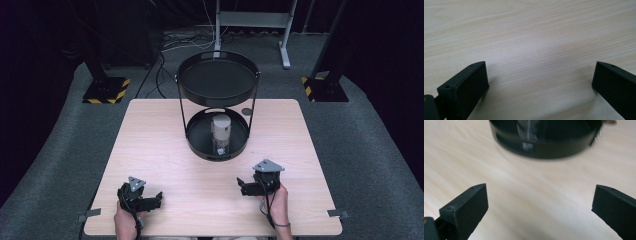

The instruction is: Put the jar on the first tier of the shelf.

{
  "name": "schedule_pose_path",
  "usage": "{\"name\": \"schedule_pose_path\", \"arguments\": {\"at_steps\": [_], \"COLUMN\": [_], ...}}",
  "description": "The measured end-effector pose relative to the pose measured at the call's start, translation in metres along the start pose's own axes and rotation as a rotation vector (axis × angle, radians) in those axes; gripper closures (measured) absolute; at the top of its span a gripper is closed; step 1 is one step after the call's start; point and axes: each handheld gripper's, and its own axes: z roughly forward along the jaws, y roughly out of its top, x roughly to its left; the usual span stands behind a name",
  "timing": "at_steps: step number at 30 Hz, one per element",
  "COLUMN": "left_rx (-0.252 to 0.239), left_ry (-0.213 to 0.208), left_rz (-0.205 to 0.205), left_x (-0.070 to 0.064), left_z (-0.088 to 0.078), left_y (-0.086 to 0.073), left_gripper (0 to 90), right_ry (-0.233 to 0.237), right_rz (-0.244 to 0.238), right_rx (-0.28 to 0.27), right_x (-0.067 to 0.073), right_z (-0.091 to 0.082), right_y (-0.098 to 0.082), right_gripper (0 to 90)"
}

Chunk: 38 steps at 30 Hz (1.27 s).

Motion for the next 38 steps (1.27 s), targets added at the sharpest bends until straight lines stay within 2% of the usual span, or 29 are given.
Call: {"name": "schedule_pose_path", "arguments": {"at_steps": [5,12,13,16,24,38], "left_rx": [0.000,0.000,0.000,0.000,0.001,0.000], "left_ry": [0.000,0.000,0.000,0.000,-0.001,0.000], "left_rz": [-0.001,0.000,0.000,0.000,0.001,0.000], "left_x": [0.000,0.000,0.000,0.000,0.000,0.000], "left_z": [0.000,0.000,0.000,0.000,0.000,0.000], "left_y": [0.000,0.000,0.000,0.000,0.000,0.000], "left_gripper": [0.0,0.0,0.0,0.0,0.0,0.0], "right_ry": [-0.034,-0.047,-0.048,-0.064,-0.036,-0.013], "right_rz": [0.019,0.040,0.030,0.018,0.045,0.032], "right_rx": [0.047,0.105,0.121,0.123,0.136,0.138], "right_x": [-0.006,-0.016,-0.017,-0.018,-0.022,-0.021], "right_z": [-0.011,-0.020,-0.021,-0.026,-0.027,-0.027], "right_y": [-0.032,-0.059,-0.061,-0.064,-0.067,-0.066], "right_gripper": [0.0,0.0,0.0,0.0,0.0,0.0]}}
